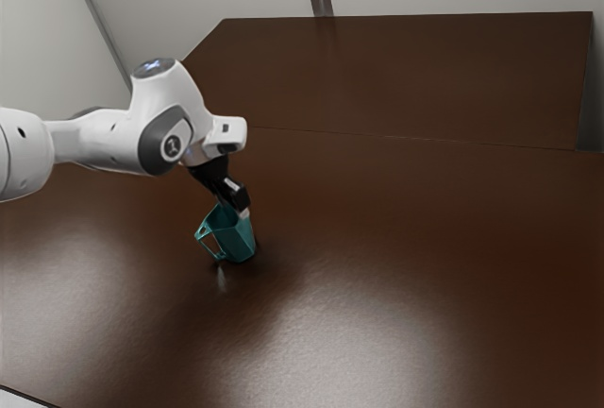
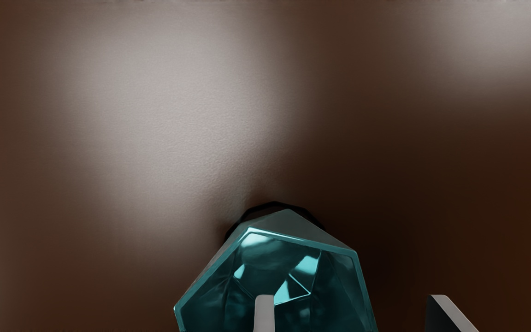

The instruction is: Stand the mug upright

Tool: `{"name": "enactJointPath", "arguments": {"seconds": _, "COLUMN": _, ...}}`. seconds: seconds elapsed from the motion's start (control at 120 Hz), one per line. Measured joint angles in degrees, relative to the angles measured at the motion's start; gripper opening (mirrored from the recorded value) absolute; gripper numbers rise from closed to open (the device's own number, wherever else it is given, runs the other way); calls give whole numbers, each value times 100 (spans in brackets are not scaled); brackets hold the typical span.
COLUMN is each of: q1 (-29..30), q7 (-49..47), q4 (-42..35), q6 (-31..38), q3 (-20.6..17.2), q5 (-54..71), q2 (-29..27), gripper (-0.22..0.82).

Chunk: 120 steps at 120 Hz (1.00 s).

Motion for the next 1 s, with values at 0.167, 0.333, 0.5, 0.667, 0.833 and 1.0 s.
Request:
{"name": "enactJointPath", "arguments": {"seconds": 0.167, "q1": 7, "q7": -19, "q4": 267, "q6": -232, "q3": -64, "q5": 35, "q2": -194, "gripper": 31}}
{"name": "enactJointPath", "arguments": {"seconds": 0.333, "q1": -103, "q7": -49, "q4": 981, "q6": -696, "q3": -72, "q5": 58, "q2": -46, "gripper": 40}}
{"name": "enactJointPath", "arguments": {"seconds": 0.5, "q1": -186, "q7": -106, "q4": 1692, "q6": -1241, "q3": -73, "q5": 24, "q2": 287, "gripper": 49}}
{"name": "enactJointPath", "arguments": {"seconds": 0.667, "q1": -274, "q7": -170, "q4": 2404, "q6": -1780, "q3": 41, "q5": -53, "q2": 657, "gripper": 55}}
{"name": "enactJointPath", "arguments": {"seconds": 0.833, "q1": -287, "q7": -312, "q4": 3418, "q6": -2526, "q3": 230, "q5": -174, "q2": 1142, "gripper": 58}}
{"name": "enactJointPath", "arguments": {"seconds": 1.0, "q1": -321, "q7": -483, "q4": 4167, "q6": -3212, "q3": 257, "q5": -226, "q2": 1571, "gripper": 59}}
